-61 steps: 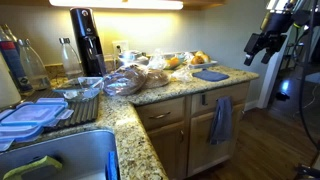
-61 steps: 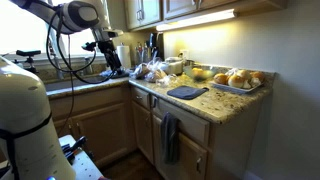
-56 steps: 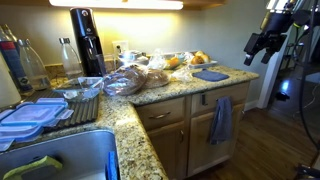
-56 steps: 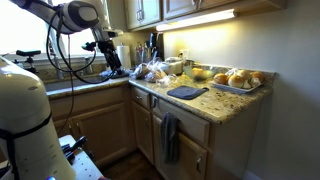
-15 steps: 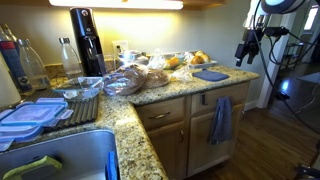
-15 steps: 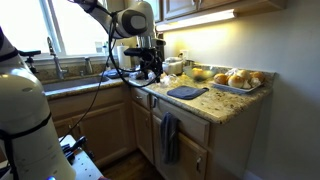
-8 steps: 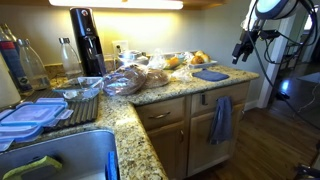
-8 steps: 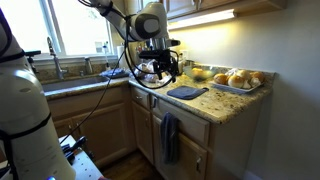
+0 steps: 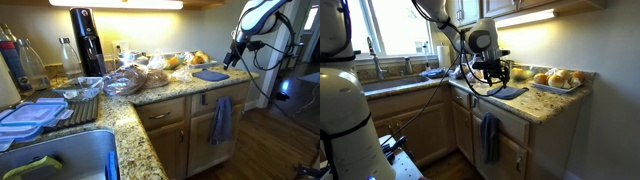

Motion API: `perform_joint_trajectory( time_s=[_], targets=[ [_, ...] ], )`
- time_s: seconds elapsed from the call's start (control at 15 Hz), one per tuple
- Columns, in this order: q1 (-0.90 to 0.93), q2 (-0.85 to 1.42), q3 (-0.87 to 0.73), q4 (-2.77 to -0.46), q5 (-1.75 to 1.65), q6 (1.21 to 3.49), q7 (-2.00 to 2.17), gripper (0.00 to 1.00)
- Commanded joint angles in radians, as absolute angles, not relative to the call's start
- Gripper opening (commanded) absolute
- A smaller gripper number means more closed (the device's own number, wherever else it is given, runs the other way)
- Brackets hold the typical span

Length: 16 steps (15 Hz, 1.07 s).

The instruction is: Take the cloth and hang it on the drawer

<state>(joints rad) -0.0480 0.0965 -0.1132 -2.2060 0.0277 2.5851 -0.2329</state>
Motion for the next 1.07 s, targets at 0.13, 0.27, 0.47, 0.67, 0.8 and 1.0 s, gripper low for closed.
perform_joint_trajectory(
  time_s=[0.13, 0.27, 0.47, 0.67, 0.8, 1.0],
  targets=[
    [-0.07, 0.146, -0.089, -2.163, 0.037, 2.585, -0.243, 1.0],
    [-0.071, 0.15, -0.088, -2.156, 0.039, 2.585, -0.246, 1.0],
    [-0.072, 0.156, -0.086, -2.143, 0.045, 2.584, -0.25, 1.0],
    [-0.076, 0.174, -0.08, -2.112, 0.059, 2.587, -0.253, 1.0],
    [-0.078, 0.195, -0.085, -2.086, 0.055, 2.588, -0.228, 1.0],
    [-0.085, 0.235, -0.09, -2.039, 0.062, 2.585, -0.182, 1.0]
  ],
)
